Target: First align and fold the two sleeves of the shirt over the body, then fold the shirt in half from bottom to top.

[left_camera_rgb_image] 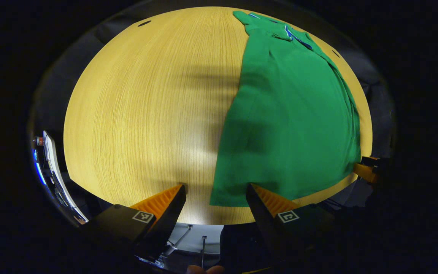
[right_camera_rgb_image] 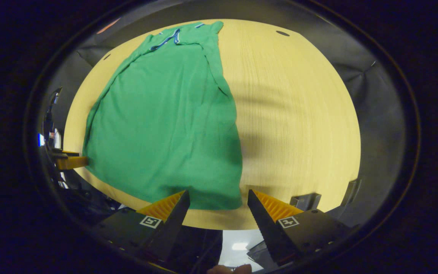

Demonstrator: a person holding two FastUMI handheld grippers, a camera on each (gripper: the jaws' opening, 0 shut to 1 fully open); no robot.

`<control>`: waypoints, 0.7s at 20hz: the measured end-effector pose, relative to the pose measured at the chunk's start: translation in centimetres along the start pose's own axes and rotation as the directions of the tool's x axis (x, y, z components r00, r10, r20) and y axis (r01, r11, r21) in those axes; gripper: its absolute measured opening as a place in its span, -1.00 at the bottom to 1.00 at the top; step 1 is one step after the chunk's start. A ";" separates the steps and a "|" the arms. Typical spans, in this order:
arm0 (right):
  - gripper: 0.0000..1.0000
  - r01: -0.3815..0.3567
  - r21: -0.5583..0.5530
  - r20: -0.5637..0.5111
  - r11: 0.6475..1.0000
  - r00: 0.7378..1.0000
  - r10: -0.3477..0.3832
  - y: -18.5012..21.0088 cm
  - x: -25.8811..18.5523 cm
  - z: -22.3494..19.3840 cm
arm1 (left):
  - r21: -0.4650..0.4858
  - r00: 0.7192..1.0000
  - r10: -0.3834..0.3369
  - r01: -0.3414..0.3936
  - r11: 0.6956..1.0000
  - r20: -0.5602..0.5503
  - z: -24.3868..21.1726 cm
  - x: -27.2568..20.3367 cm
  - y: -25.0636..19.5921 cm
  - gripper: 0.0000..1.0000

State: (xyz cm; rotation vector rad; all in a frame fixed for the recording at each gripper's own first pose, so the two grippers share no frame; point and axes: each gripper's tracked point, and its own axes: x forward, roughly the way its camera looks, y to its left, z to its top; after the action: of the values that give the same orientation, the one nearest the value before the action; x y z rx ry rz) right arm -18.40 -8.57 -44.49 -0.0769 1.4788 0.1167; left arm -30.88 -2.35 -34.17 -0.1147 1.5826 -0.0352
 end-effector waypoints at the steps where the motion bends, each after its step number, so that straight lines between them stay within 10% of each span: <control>1: 0.89 0.008 0.005 -0.009 1.000 1.000 -0.008 -0.3 0.5 -0.2 | 0.004 1.000 0.005 -0.005 1.000 -0.009 -0.3 -0.5 -0.6 1.00; 10: 0.92 0.011 0.032 -0.047 0.999 0.999 -0.010 0.1 1.4 -0.3 | -0.012 1.000 0.014 -0.014 1.000 -0.019 -2.4 -8.5 -7.6 0.94; 14: 0.02 -0.018 -0.001 -0.086 1.000 0.996 0.018 1.1 1.3 -0.8 | 0.008 1.000 0.004 -0.003 1.000 -0.015 -3.5 -12.4 -11.8 0.65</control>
State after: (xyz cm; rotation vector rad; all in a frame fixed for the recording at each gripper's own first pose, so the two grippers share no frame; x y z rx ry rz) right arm -19.26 -7.51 -45.80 -0.0707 1.5651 0.1311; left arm -33.59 -13.11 -20.61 -0.1057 1.5973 -0.0397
